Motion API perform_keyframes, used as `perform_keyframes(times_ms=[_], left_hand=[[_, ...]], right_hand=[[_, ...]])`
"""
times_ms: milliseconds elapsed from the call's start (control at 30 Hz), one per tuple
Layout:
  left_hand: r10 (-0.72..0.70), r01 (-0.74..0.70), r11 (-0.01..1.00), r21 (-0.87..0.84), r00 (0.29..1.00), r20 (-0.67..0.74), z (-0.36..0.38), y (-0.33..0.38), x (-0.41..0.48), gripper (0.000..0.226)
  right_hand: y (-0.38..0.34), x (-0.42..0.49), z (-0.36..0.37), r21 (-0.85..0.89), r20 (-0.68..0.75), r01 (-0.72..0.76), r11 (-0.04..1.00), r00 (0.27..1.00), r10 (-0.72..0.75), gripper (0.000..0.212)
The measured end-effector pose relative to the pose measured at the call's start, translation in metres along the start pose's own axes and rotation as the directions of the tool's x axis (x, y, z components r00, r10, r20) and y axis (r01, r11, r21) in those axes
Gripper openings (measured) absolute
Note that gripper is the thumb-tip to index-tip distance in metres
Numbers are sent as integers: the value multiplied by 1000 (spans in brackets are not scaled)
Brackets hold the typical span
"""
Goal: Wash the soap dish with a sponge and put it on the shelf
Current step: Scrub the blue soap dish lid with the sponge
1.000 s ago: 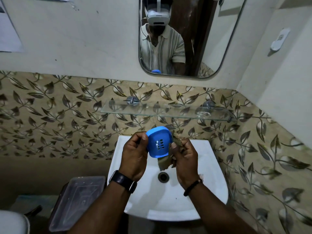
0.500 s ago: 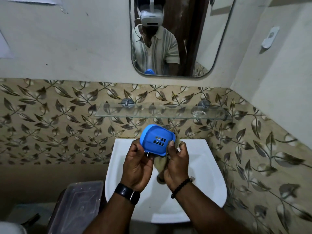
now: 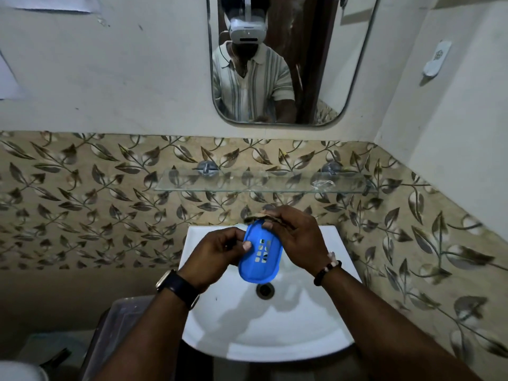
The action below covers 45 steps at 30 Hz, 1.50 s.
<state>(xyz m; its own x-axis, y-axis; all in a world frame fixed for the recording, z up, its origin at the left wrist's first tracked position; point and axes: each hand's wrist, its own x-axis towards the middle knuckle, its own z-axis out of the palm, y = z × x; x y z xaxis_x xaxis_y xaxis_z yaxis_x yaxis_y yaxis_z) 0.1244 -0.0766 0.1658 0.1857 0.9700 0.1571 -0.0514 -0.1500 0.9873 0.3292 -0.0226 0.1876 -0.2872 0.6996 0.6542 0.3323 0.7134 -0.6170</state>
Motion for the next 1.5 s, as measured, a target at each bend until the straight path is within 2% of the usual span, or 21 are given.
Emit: perform_keyframes(times_ms=[100,167,233,333,467,533,600,700,767,867,933,1000,1033,1100,1167,1333,1433,1500], left_hand=[[20,-39,992,-123,988,-150,11,-7,-1,6],[7,-52,980,-192,974,-227,22,-10,0,6],[-34,-55,959,-279,952,-304,34,-11,0,12],[-101,-37,937,-346,923,-371,43,-14,-3,17],[-149,-12,920,-392,914,-378,47,-16,-8,17],[-160,-3,912,-409,918,-363,49,-16,-11,17],[-159,19,924,-381,927,-340,54,-16,-11,16],[-154,39,934,-354,940,-304,62,-17,-12,13],[-157,39,933,-358,939,-308,58,-13,-10,13],[-177,38,922,-386,927,-331,42,-11,-8,15],[-206,36,904,-426,910,-360,36,-12,-7,14],[-226,54,897,-438,909,-351,37,-14,-7,14],[-233,77,900,-430,918,-322,41,-15,-8,17],[-231,120,909,-399,942,-245,51,-21,-11,20],[-227,131,913,-386,950,-215,59,-24,-12,14],[-225,84,906,-414,925,-305,41,-22,-6,16],[-271,64,876,-477,885,-379,29,-27,-7,14],[-278,58,873,-485,875,-396,26,-30,-7,14]], right_hand=[[-4,-11,13,104,-227,-237,966,940,255,6],[-9,-22,27,91,-339,-333,939,876,343,9],[-13,-36,40,5,-436,-343,939,845,310,13],[-14,-63,52,-229,-473,-262,938,872,129,25],[-9,-77,45,-490,-354,-61,870,925,-135,28],[-7,-73,38,-545,-258,37,838,943,-210,24],[-11,-62,31,-541,-231,34,840,955,-187,22],[-21,-44,27,-471,-291,-91,877,955,-57,26],[-25,-43,28,-415,-244,-77,907,969,-29,25],[-22,-60,27,-364,-44,107,925,990,-132,25],[-19,-73,26,-337,119,287,897,958,-262,24],[-15,-76,24,-372,198,393,841,919,-342,24],[-13,-73,22,-417,176,367,832,930,-322,27],[-13,-57,17,-485,25,183,855,980,-195,26],[-19,-39,15,-466,-81,26,884,994,-72,25],[-29,-47,22,-311,132,152,938,984,-116,23],[-21,-65,20,-288,293,303,908,931,-218,26],[-18,-70,18,-291,359,352,890,902,-239,28]])
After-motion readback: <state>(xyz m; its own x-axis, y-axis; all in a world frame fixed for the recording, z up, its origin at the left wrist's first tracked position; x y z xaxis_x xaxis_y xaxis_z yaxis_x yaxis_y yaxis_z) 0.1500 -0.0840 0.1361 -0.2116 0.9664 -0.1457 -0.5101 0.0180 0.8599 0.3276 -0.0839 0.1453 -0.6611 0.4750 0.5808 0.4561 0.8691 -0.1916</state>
